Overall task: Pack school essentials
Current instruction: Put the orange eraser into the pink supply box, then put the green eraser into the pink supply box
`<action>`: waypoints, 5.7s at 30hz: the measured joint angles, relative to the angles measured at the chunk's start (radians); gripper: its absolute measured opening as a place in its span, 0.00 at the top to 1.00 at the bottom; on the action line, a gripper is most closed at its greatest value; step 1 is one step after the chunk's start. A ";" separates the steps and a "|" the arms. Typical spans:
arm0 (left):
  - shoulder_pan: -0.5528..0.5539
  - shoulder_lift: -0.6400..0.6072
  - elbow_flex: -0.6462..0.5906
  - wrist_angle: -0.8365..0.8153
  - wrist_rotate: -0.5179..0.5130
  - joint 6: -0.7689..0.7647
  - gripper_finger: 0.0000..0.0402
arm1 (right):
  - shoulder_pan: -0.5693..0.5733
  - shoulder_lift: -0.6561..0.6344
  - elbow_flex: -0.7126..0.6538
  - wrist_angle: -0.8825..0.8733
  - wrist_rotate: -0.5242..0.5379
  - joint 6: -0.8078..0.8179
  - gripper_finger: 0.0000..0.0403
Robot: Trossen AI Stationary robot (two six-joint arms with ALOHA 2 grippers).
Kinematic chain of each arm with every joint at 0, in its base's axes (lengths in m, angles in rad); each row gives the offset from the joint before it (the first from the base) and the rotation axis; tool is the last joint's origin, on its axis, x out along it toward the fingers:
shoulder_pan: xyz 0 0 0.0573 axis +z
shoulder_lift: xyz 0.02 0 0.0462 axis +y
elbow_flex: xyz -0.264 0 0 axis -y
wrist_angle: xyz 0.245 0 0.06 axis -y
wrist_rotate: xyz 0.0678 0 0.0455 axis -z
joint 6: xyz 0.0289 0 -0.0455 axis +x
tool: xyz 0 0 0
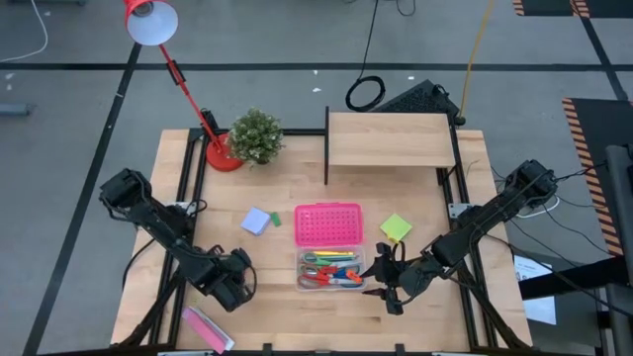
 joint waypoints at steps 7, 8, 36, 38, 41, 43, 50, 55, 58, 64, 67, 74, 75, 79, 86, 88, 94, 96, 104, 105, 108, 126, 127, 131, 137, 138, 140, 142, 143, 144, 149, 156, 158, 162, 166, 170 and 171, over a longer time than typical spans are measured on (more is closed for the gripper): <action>0.075 -0.049 0.081 0.051 -0.178 0.216 0.76 | 0.018 0.000 0.000 -0.014 0.001 0.025 0.51; 0.086 -0.050 0.095 0.075 -0.202 0.265 0.76 | 0.021 0.000 0.000 -0.013 0.001 0.026 0.51; 0.420 0.185 0.171 0.811 -0.179 1.144 0.76 | 0.054 -0.016 0.000 -0.179 0.043 0.148 0.51; 0.422 0.220 0.171 0.840 -0.153 1.175 0.76 | 0.054 -0.021 0.000 -0.189 0.055 0.155 0.51; 0.421 0.272 0.171 0.897 -0.130 1.200 0.76 | 0.054 -0.029 -0.001 -0.189 0.056 0.155 0.51; 0.421 0.293 0.171 0.905 -0.129 1.201 0.76 | 0.054 -0.032 0.001 -0.179 0.059 0.155 0.51; 0.444 0.323 0.172 0.886 -0.126 1.158 0.75 | 0.054 -0.035 0.000 -0.184 0.079 0.148 0.51; 0.451 0.323 0.172 0.891 -0.115 1.151 0.65 | 0.054 -0.035 0.000 -0.183 0.080 0.145 0.51; 0.451 0.323 0.172 0.894 -0.115 1.140 0.55 | 0.054 -0.035 0.000 -0.184 0.080 0.147 0.51; 0.448 0.255 0.174 0.840 -0.100 1.130 0.42 | 0.054 -0.035 0.000 -0.183 0.080 0.147 0.51; 0.443 0.169 0.174 0.755 -0.104 1.125 0.40 | 0.054 -0.035 0.000 -0.182 0.080 0.149 0.51; 0.445 -0.018 0.173 0.380 -0.297 1.068 0.40 | 0.059 -0.035 0.000 -0.176 0.080 0.157 0.51; 0.455 -0.031 0.173 0.337 -0.318 1.043 0.40 | 0.063 -0.035 0.000 -0.178 0.080 0.161 0.51; 0.514 -0.069 0.173 0.160 -0.308 1.008 0.40 | 0.065 -0.035 0.000 -0.181 0.077 0.158 0.51; 0.644 -0.050 0.171 0.008 -0.142 1.217 0.40 | 0.064 -0.035 0.000 -0.189 0.050 0.129 0.51; 0.683 -0.047 0.168 -0.008 -0.118 1.265 0.40 | 0.064 -0.035 0.000 -0.198 0.050 0.128 0.51; 0.783 -0.023 0.170 0.010 -0.077 1.194 0.40 | 0.063 -0.035 0.000 -0.234 0.049 0.124 0.51; 0.798 -0.005 0.170 0.013 -0.074 1.181 0.40 | 0.063 -0.038 0.000 -0.255 0.049 0.118 0.51; 0.806 0.095 0.170 0.015 -0.063 0.912 0.40 | 0.042 -0.070 -0.001 -0.332 0.048 0.119 0.51; 0.806 0.105 0.170 0.016 -0.070 0.859 0.40 | 0.037 -0.076 -0.001 -0.331 0.049 0.119 0.51; 0.806 0.129 0.170 0.022 -0.064 0.723 0.40 | 0.028 -0.091 0.000 -0.338 0.049 0.119 0.51; 0.819 0.193 0.171 0.060 -0.002 0.538 0.40 | -0.006 -0.103 0.000 -0.352 0.045 0.076 0.51; 0.823 0.206 0.173 0.061 0.013 0.526 0.40 | -0.009 -0.103 0.000 -0.356 0.036 0.076 0.51; 0.830 0.239 0.174 0.069 0.062 0.542 0.40 | -0.016 -0.103 0.000 -0.364 -0.004 0.076 0.51; 0.809 0.220 0.171 0.092 0.056 0.570 0.40 | -0.017 -0.103 0.000 -0.370 -0.003 0.065 0.51; 0.805 0.214 0.171 0.091 0.053 0.575 0.40 | -0.017 -0.103 -0.001 -0.372 -0.002 0.065 0.51; 0.792 0.188 0.167 0.080 0.066 0.599 0.40 | -0.017 -0.103 -0.001 -0.370 -0.002 0.066 0.51; 0.776 0.161 0.167 0.079 0.070 0.636 0.40 | -0.017 -0.103 -0.001 -0.371 -0.002 0.067 0.51; 0.768 0.145 0.167 0.082 0.074 0.655 0.40 | -0.017 -0.103 -0.001 -0.370 -0.002 0.067 0.51; 0.760 0.134 0.167 0.082 0.069 0.671 0.40 | -0.017 -0.103 -0.001 -0.372 -0.002 0.068 0.51; 0.720 0.080 0.168 0.065 0.001 0.606 0.40 | -0.017 -0.103 0.000 -0.367 -0.001 0.068 0.51; 0.709 0.087 0.169 0.000 -0.051 0.428 0.40 | -0.017 -0.103 0.000 -0.364 -0.001 0.073 0.51; 0.709 0.095 0.169 -0.001 -0.051 0.404 0.43 | -0.017 -0.103 0.000 -0.365 -0.001 0.073 0.51; 0.709 0.119 0.169 0.021 -0.042 0.415 0.51 | -0.017 -0.103 -0.001 -0.363 -0.001 0.073 0.51; 0.709 0.145 0.170 0.024 -0.041 0.380 0.61 | -0.017 -0.103 -0.001 -0.363 -0.001 0.072 0.51; 0.709 0.168 0.170 0.014 -0.036 0.360 0.66 | -0.017 -0.103 -0.001 -0.363 0.000 0.070 0.51; 0.710 0.173 0.170 0.010 -0.026 0.360 0.67 | -0.017 -0.103 -0.001 -0.362 0.000 0.070 0.51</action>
